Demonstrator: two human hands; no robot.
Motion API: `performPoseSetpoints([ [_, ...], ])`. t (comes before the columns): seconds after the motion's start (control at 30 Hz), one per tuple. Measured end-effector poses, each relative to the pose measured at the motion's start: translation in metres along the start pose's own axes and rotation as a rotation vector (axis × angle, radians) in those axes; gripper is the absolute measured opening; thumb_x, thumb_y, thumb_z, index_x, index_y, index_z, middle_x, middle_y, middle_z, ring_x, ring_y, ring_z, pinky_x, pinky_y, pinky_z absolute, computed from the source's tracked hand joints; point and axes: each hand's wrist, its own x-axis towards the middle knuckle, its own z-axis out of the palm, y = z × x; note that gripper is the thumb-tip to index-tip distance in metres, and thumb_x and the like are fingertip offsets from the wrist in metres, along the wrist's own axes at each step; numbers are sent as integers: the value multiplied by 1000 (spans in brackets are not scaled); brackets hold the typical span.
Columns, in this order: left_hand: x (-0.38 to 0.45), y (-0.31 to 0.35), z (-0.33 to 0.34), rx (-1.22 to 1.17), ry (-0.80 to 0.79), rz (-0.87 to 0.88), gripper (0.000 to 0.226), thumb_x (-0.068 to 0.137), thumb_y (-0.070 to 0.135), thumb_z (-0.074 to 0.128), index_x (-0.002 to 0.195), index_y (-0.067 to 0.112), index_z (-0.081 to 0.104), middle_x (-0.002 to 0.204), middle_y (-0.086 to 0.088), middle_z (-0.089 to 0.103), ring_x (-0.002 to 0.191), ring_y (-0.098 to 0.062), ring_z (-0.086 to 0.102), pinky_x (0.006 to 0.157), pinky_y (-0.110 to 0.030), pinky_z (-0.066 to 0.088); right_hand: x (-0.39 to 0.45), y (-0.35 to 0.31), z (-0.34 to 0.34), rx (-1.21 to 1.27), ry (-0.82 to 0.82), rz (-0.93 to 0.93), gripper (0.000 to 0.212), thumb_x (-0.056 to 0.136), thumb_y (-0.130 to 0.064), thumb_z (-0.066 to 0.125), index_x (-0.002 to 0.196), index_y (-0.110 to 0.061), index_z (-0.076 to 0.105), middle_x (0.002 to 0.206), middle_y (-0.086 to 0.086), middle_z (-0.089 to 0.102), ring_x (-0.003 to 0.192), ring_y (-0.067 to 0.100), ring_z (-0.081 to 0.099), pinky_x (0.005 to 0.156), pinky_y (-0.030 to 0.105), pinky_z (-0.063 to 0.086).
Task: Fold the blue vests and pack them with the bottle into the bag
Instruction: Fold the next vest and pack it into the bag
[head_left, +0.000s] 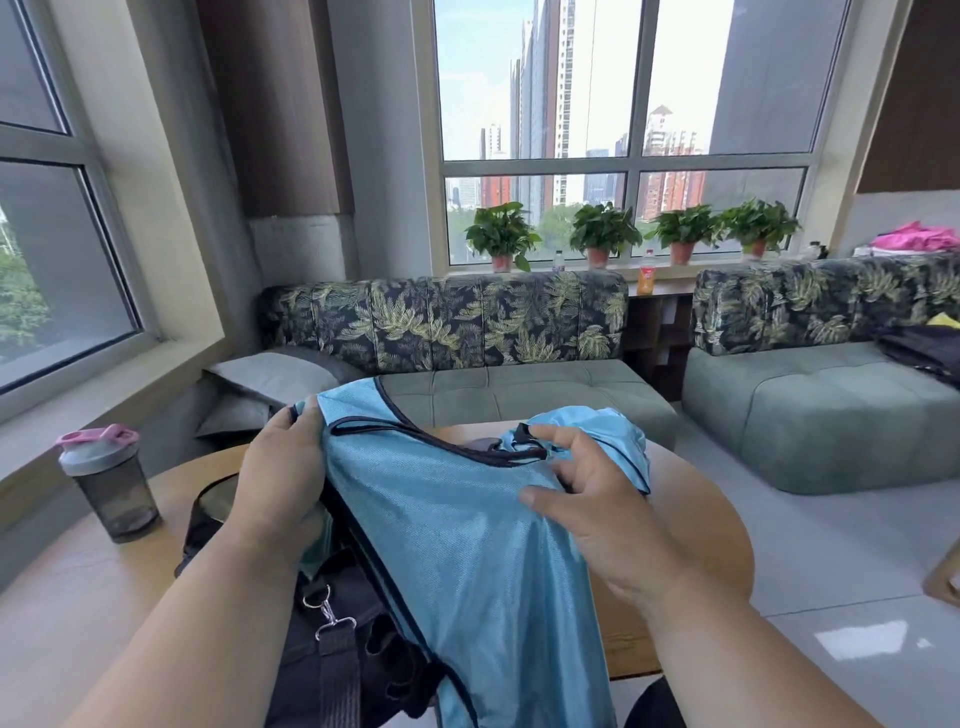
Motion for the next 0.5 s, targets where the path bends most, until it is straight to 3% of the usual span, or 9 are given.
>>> performPoseSetpoints([
  [0.1, 0, -3, 3, -81, -39, -51, 20, 101, 39, 66, 101, 21, 75, 86, -8, 75, 73, -21, 68, 75, -38, 54, 1, 8, -7, -25, -148, 228, 48, 93, 11, 68, 133, -15, 62, 108, 4, 81, 99, 15, 77, 85, 27, 62],
  [0.17, 0, -4, 9, -115, -75, -82, 17, 105, 29, 64, 105, 15, 74, 84, -7, 76, 67, -21, 71, 68, -34, 58, -2, 17, -6, -134, -235, 327, 23, 93, 8, 70, 113, -3, 73, 105, 8, 80, 96, 16, 77, 90, 29, 61],
  [0.2, -1, -5, 12, -118, -78, -92, 18, 105, 28, 64, 108, 14, 74, 87, -9, 77, 68, -22, 72, 66, -34, 60, -3, 21, -5, -163, -226, 346, 13, 93, 8, 71, 99, -3, 74, 98, 6, 80, 88, 13, 76, 85, 25, 60],
  [0.27, 0, -6, 13, -113, -70, -109, 21, 106, 31, 62, 114, 14, 73, 91, -10, 79, 71, -23, 75, 66, -35, 61, -3, 27, -6, -132, -179, 362, 12, 91, 9, 71, 95, -2, 73, 98, 7, 80, 87, 13, 75, 82, 24, 57],
  [0.33, 3, -6, 10, -127, -66, -158, 28, 106, 36, 61, 120, 14, 72, 96, -12, 80, 75, -26, 76, 66, -37, 62, -2, 28, -6, -13, -169, 372, 25, 91, 10, 71, 115, 2, 71, 116, 18, 77, 106, 27, 75, 93, 34, 58],
  [0.43, 5, -5, 6, -163, -88, -262, 46, 105, 46, 60, 124, 5, 72, 110, -19, 78, 85, -32, 77, 66, -39, 64, -2, 22, -6, 183, -113, 368, 30, 85, 13, 73, 113, 3, 72, 117, 22, 76, 108, 33, 74, 97, 43, 57],
  [0.5, 7, -6, 5, -176, -101, -317, 54, 103, 50, 61, 126, 2, 72, 116, -21, 76, 89, -34, 76, 64, -39, 64, -1, 21, -6, 268, -109, 361, 52, 77, 7, 74, 128, 7, 64, 125, 27, 71, 120, 42, 68, 106, 50, 54],
])
